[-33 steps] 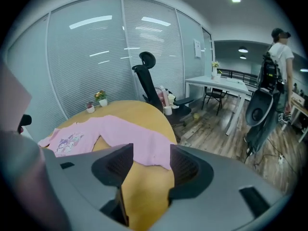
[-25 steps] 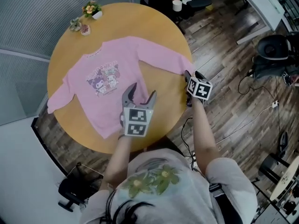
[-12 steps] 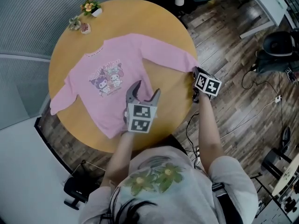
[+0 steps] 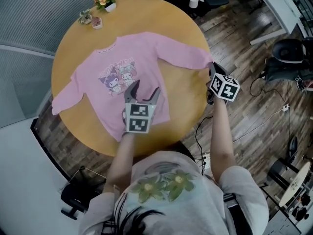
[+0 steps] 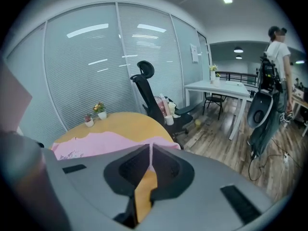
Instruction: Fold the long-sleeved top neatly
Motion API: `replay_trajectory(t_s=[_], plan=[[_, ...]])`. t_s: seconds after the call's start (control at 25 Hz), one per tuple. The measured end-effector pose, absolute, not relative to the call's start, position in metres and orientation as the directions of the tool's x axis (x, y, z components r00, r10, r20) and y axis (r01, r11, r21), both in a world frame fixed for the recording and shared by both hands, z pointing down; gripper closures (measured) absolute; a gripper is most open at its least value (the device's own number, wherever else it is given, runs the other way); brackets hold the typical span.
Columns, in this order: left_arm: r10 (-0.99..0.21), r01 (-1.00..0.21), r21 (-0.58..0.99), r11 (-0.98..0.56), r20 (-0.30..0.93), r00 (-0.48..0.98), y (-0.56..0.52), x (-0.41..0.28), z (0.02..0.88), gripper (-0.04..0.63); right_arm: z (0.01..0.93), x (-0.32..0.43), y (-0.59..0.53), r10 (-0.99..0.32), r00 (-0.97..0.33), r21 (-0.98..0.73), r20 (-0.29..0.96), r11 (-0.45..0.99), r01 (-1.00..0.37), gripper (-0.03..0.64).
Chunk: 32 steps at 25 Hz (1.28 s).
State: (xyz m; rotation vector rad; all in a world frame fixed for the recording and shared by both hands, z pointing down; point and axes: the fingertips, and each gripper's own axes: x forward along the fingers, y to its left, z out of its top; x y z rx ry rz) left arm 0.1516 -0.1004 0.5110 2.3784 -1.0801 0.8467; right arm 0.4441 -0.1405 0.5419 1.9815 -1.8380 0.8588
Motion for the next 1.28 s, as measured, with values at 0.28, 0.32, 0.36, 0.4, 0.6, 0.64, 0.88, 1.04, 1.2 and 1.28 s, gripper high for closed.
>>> replay_trajectory(t_s=[0.28,0.32,0.36,0.4,0.6,0.64,0.88,1.04,1.2,1.28], plan=[[-0.588,-0.819,0.114,-0.563,0.641,0.493,-0.107,0.095,0.501,0.287,0.471,0.417,-0.169,-0.860,-0.009,-0.104,0.510,-0.051,-0.993,0.584],[-0.595,-0.824,0.116,-0.554,0.637,0.490,-0.107,0.087,0.499,0.287,0.463,0.412,-0.173,-0.867,-0.013,-0.091,0.499,-0.038,-0.995,0.584],[-0.603,-0.830,0.117,-0.545,0.634,0.485,-0.108,0.079,0.498,0.286,0.455,0.407,-0.178,-0.873,-0.017,-0.079,0.488,-0.024,-0.997,0.584],[-0.610,-0.836,0.118,-0.535,0.631,0.480,-0.109,0.070,0.497,0.287,0.447,0.401,-0.183,-0.879,-0.022,-0.067,0.477,-0.012,-0.998,0.584],[-0.641,-0.870,0.128,-0.476,0.627,0.443,-0.107,0.022,0.495,0.287,0.414,0.371,-0.198,-0.901,-0.042,-0.020,0.432,0.037,-0.999,0.584],[-0.647,-0.876,0.130,-0.465,0.626,0.436,-0.107,0.013,0.495,0.287,0.409,0.364,-0.201,-0.904,-0.049,-0.010,0.425,0.050,-0.999,0.584],[-0.673,-0.903,0.139,-0.407,0.623,0.399,-0.102,-0.035,0.494,0.287,0.388,0.312,-0.220,-0.908,-0.115,0.024,0.403,0.137,-0.990,0.584],[-0.683,-0.912,0.147,-0.383,0.620,0.387,-0.097,-0.059,0.493,0.287,0.373,0.277,-0.230,-0.911,-0.159,0.033,0.381,0.185,-0.982,0.584],[-0.693,-0.921,0.154,-0.357,0.617,0.372,-0.091,-0.082,0.493,0.287,0.364,0.236,-0.240,-0.906,-0.209,0.041,0.368,0.240,-0.970,0.584],[-0.697,-0.924,0.160,-0.348,0.615,0.369,-0.089,-0.091,0.494,0.286,0.361,0.215,-0.245,-0.901,-0.235,0.042,0.364,0.268,-0.963,0.584]])
